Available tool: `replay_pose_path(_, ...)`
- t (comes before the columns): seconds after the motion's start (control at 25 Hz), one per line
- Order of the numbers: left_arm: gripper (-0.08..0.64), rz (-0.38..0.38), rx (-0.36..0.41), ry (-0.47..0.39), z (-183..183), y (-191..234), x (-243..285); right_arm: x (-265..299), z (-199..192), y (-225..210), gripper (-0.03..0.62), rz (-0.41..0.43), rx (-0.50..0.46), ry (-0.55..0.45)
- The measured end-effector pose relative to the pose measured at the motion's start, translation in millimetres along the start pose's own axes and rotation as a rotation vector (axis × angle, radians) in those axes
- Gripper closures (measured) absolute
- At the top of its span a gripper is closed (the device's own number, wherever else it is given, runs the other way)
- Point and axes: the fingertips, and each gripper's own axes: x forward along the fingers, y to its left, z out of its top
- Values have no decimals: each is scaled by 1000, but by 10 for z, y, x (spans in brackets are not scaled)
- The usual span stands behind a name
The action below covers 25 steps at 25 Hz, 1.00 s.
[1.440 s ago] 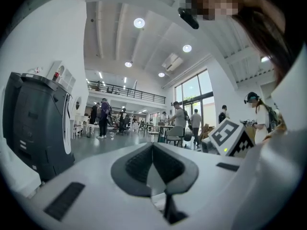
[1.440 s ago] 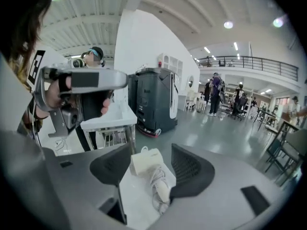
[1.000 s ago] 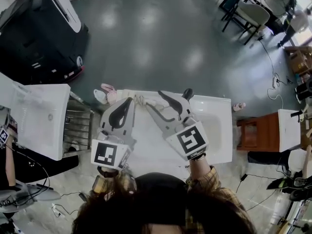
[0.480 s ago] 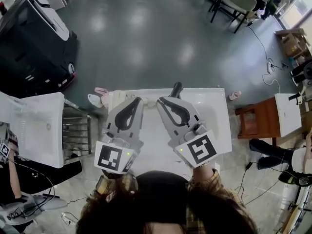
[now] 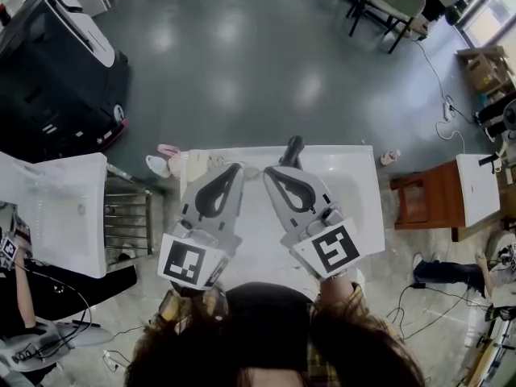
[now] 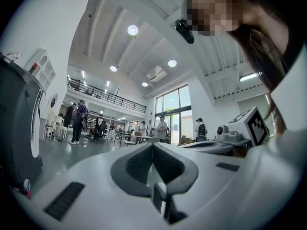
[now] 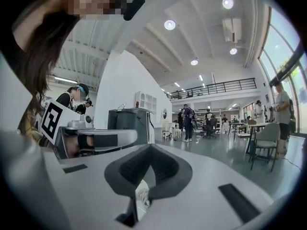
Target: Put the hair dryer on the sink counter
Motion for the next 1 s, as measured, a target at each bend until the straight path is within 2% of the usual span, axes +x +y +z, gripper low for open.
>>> replay_pose_path(1.0, 543, 30, -1, 2, 14, 85, -22, 77, 53, 15, 577, 34, -29, 15)
